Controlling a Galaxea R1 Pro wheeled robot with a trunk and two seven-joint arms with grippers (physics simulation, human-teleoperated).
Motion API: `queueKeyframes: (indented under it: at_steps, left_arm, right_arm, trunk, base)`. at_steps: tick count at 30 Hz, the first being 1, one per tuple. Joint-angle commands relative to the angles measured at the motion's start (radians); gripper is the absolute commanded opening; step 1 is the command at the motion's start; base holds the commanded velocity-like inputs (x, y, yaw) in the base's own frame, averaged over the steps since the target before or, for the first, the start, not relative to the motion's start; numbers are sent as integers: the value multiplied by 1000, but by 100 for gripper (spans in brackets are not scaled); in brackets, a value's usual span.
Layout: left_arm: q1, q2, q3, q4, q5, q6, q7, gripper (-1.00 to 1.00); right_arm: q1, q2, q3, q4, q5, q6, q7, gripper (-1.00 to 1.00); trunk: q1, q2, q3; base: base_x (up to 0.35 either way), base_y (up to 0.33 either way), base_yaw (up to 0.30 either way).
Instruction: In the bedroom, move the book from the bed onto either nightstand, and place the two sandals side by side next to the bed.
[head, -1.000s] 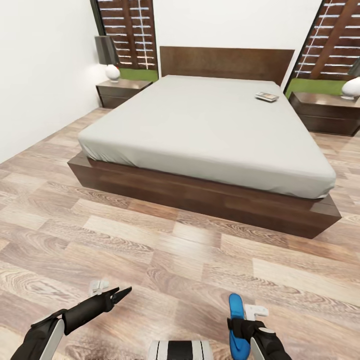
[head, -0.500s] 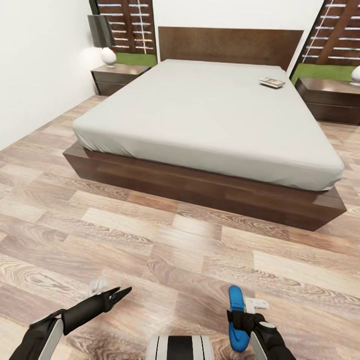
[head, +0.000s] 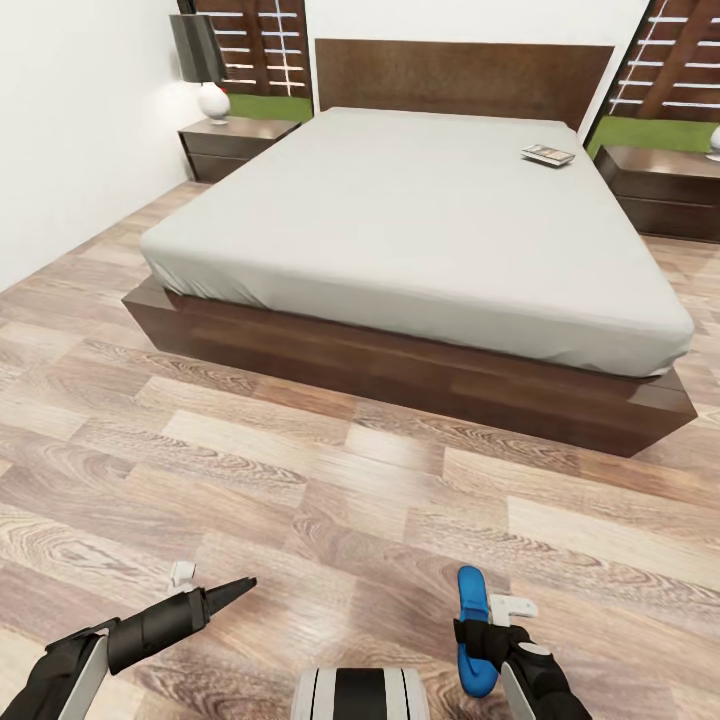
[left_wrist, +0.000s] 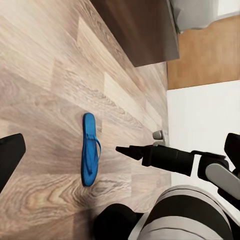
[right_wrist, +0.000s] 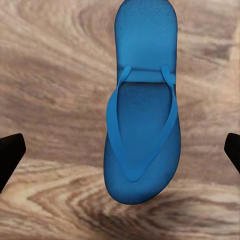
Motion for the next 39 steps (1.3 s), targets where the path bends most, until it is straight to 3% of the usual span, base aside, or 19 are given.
queueKeyframes:
  at_steps: [1, 13, 18, 24, 39]
  left_arm:
    - [0, 0, 0, 0, 3, 10, -2, 100]
    - [0, -2, -1, 0, 3, 10, 1, 100]
    - [0, -3, 0, 1, 3, 10, 2, 100]
    - [0, -3, -1, 2, 3, 10, 2, 100]
    - [0, -3, 0, 2, 3, 10, 0, 100]
  right_arm:
    - [0, 0, 3, -1, -11, 4, -9, 100]
    - [0, -1, 3, -2, -11, 4, -9, 100]
    - [0, -3, 1, -4, -11, 4, -9, 100]
    - [0, -3, -1, -6, -11, 4, -9, 100]
    - [0, -1, -2, -4, -11, 4, -9, 100]
  trunk:
    - [0, 0, -1]
    - [5, -3, -47]
    - [5, -3, -47]
    - [8, -4, -70]
    - [8, -4, -70]
  base:
    - [0, 0, 0]
    - [0, 0, 0]
    - [0, 0, 0]
    - [0, 0, 0]
    - [74, 0, 0]
